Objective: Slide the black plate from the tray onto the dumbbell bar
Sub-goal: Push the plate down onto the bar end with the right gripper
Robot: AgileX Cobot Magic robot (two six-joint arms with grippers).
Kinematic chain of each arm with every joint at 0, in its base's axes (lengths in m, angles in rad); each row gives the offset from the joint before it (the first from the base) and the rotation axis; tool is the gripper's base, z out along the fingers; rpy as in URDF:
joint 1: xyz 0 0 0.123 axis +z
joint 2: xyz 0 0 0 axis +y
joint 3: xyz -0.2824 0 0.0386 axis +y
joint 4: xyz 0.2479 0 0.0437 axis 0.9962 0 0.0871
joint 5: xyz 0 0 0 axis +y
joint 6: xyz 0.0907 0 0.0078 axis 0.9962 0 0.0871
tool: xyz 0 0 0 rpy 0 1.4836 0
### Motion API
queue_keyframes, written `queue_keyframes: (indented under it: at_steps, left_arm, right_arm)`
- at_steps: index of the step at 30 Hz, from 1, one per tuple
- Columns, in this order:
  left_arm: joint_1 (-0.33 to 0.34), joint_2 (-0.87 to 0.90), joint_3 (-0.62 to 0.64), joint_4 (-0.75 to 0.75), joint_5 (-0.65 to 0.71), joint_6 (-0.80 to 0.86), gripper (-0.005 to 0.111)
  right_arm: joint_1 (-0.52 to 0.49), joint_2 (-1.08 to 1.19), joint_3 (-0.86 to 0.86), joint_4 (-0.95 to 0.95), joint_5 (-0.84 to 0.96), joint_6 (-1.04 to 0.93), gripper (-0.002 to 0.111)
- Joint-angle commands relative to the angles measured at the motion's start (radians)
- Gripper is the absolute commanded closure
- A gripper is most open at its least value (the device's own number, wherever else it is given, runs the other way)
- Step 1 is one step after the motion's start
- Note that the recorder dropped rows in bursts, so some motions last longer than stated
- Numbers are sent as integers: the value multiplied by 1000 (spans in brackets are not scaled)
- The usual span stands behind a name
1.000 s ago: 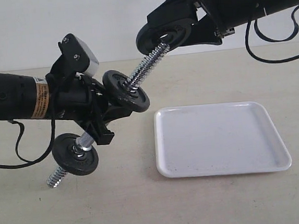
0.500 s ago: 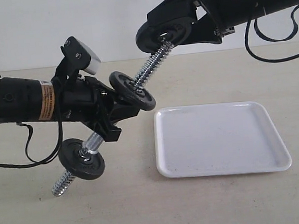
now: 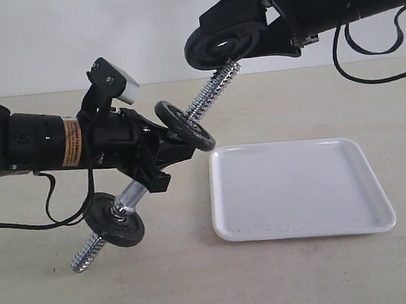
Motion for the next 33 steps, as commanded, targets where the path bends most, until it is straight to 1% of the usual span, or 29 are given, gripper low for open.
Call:
queue_keyframes:
  at_steps: [1,4,7,11,18,27,33]
  left_arm:
    - [-1,-44,-33,-126,-202,26,102]
    - [-1,-44,-33,-126,-224,30,102]
    - [-1,-44,-33,-147,-227,38,102]
    - [-1,-44,-33,-222,-236,62,102]
    - [-1,-44,-33,-225,-236,62,102]
    - [-1,-44,-33,-305,-227,82,102]
    - [-1,-44,-33,-309,-227,89,102]
  right_arm:
    - [-2,-20,-10,52,-25,-9,108]
    - [-2,-20,-10,54,-67,-11,108]
    - [-2,-20,-10,58,-71,-11,108]
    - [-2,-20,-10,58,-71,-11,108]
    - [-2,-20,-10,58,-49,-11,108]
    - [-2,-20,-10,58,-32,-11,108]
    - [-2,-20,-10,52,-31,-11,108]
